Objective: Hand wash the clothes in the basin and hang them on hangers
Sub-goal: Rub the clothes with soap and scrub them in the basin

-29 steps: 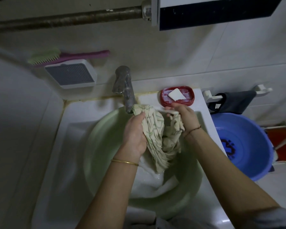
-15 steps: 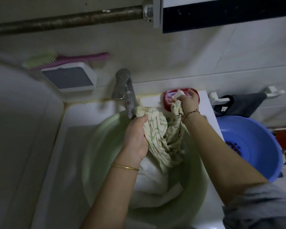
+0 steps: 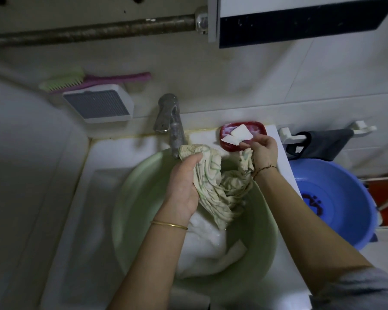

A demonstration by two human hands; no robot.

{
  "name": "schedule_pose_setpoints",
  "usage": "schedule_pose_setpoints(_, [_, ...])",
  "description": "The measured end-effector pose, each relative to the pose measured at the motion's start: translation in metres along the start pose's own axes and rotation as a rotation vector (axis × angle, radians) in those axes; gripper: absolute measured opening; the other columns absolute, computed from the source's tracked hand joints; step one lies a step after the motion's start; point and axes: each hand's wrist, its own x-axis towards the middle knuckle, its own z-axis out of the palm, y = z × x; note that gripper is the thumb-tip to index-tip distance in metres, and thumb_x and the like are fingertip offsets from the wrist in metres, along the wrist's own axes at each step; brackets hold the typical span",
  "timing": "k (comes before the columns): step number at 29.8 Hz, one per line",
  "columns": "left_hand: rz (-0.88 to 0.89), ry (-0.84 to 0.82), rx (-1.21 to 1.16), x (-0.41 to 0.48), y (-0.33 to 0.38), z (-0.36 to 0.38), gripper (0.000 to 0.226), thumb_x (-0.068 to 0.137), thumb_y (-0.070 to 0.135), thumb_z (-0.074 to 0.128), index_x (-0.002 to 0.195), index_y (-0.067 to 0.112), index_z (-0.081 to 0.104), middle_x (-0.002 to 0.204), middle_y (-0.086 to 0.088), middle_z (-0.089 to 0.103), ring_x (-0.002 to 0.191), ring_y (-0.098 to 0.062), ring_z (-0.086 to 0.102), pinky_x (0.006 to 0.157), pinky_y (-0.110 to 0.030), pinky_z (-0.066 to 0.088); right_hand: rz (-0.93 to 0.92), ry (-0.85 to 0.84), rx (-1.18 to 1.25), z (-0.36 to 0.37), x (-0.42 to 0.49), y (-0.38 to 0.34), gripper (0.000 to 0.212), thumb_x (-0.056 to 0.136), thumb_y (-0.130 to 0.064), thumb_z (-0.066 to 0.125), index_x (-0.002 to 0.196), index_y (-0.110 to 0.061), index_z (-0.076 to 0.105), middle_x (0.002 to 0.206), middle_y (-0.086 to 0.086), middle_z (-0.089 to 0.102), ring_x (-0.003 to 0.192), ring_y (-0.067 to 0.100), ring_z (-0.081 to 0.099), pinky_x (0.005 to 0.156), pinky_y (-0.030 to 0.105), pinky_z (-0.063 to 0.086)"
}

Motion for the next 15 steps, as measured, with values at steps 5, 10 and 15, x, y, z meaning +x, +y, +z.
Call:
schedule_pose_setpoints(5, [0.012, -0.069, -0.051, -0.007, 0.003, -0.001, 0.038, 0.091, 0.010, 0.052, 0.124, -0.007, 0.056, 0.122, -0.027, 0.059, 0.113, -0.039, 0.058, 0.103, -0.049, 0.043, 0.143, -0.501, -0.184, 0.004, -0.037, -0.005, 0.035, 0.071, 0.004, 0.054, 0.104, 0.000, 0.063, 0.106, 0.025, 0.065, 0.087, 0.030, 0.063, 0.068, 0.029, 0.056])
schedule_pose_setpoints(10, [0.046, -0.106, -0.036, -0.027, 0.016, -0.007, 0.038, 0.093, 0.014, 0.049, 0.123, -0.008, 0.055, 0.117, -0.024, 0.060, 0.105, -0.036, 0.060, 0.094, -0.044, 0.048, 0.113, -1.072, -0.391, 0.000, -0.074, -0.008, 0.042, 0.062, -0.003, 0.057, 0.102, -0.013, 0.062, 0.093, 0.003, 0.070, 0.090, 0.017, 0.065, 0.082, 0.031, 0.052])
schedule_pose_setpoints(15, [0.228, -0.033, -0.036, -0.039, 0.026, -0.027, 0.031, 0.092, 0.007, 0.051, 0.119, -0.006, 0.057, 0.109, -0.024, 0.064, 0.099, -0.036, 0.064, 0.086, -0.048, 0.053, 0.080, -0.893, -0.393, -0.018, -0.095, -0.016, 0.008, 0.081, -0.019, 0.067, 0.084, -0.013, 0.072, 0.084, 0.004, 0.075, 0.079, 0.017, 0.070, 0.075, 0.027, 0.054])
